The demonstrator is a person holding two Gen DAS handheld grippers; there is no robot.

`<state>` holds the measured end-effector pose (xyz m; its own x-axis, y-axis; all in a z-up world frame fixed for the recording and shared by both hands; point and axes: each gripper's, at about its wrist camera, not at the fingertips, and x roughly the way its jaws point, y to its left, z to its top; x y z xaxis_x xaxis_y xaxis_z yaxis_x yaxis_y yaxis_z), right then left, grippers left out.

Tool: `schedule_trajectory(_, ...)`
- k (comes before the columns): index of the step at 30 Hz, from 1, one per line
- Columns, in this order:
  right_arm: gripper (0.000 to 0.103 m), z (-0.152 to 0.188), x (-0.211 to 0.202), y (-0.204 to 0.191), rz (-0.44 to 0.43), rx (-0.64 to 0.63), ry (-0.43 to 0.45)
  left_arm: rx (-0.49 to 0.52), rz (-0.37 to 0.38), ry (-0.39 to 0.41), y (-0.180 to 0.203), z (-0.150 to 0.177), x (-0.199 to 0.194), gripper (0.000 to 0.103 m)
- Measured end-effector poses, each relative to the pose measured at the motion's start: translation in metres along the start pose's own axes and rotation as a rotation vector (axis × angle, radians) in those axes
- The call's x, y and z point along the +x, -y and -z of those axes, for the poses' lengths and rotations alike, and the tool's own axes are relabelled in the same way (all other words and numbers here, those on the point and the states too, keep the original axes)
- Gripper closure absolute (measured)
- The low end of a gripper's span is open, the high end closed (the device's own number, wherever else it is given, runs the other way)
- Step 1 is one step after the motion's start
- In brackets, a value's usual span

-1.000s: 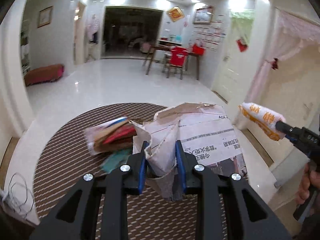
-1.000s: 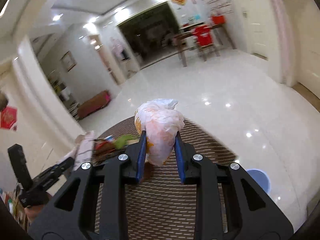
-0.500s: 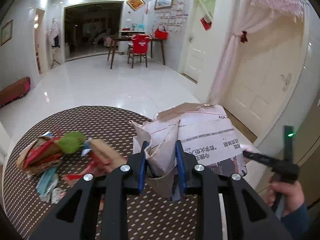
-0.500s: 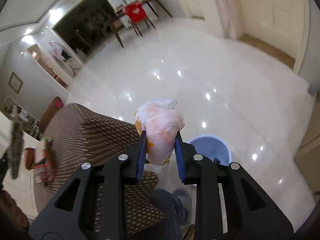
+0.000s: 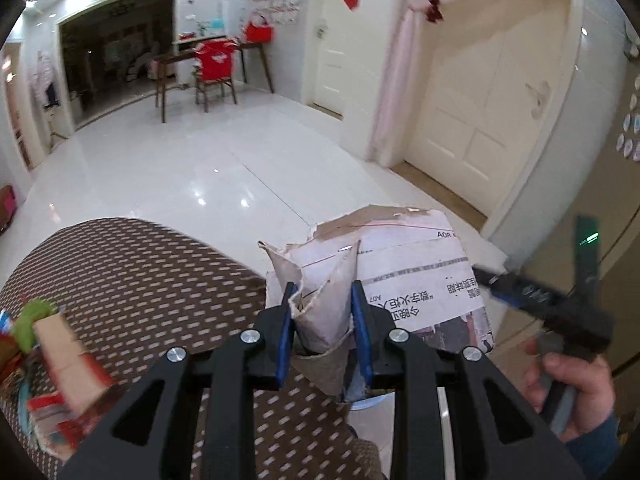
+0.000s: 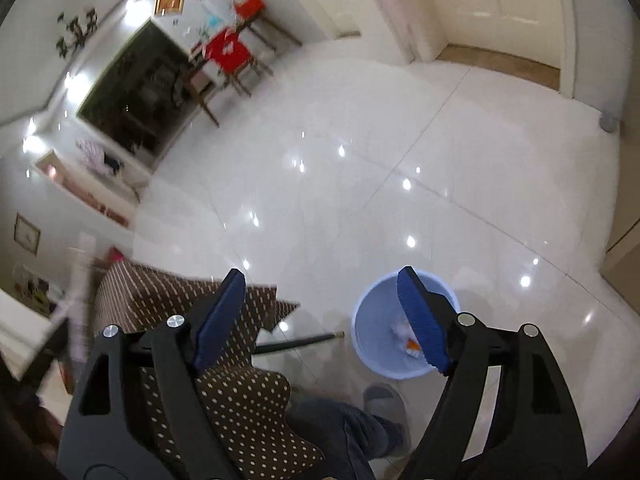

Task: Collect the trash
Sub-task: 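Carry both bags over the blue bin and open both grippers to drop them, then move both open grippers from the blue bin back over the table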

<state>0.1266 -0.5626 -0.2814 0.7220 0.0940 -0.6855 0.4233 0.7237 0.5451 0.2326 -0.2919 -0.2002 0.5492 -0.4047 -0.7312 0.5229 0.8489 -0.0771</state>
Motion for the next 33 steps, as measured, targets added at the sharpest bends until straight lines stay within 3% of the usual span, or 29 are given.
schedule_trajectory(10,0.024,-0.025,-0.041,0.002,-0.01,0.022,0.13,0.132,0.044,-0.142,0.054,-0.014,0.081,0.076)
schedule_trajectory(13,0.024,-0.025,-0.044,0.005,-0.011,0.03,0.141,0.175,0.046,-0.197,0.064,-0.018,0.101,0.06)
schedule_trajectory(15,0.024,-0.024,-0.044,0.006,-0.011,0.032,0.142,0.189,0.031,-0.217,0.066,-0.016,0.113,0.018)
schedule_trajectory(16,0.024,-0.024,-0.044,0.006,-0.012,0.033,0.142,0.191,0.023,-0.211,0.066,-0.015,0.113,0.013)
schedule_trajectory(22,0.021,-0.02,-0.041,0.0,-0.01,0.021,0.131,0.17,-0.012,-0.182,0.051,-0.007,0.094,0.013)
schedule_trajectory(27,0.007,-0.017,-0.042,-0.006,-0.007,0.012,0.131,0.151,-0.03,-0.126,0.048,-0.011,0.068,0.011)
schedule_trajectory(33,0.006,-0.013,-0.05,-0.026,0.03,-0.032,0.135,0.112,-0.015,-0.058,0.04,-0.008,0.026,0.011)
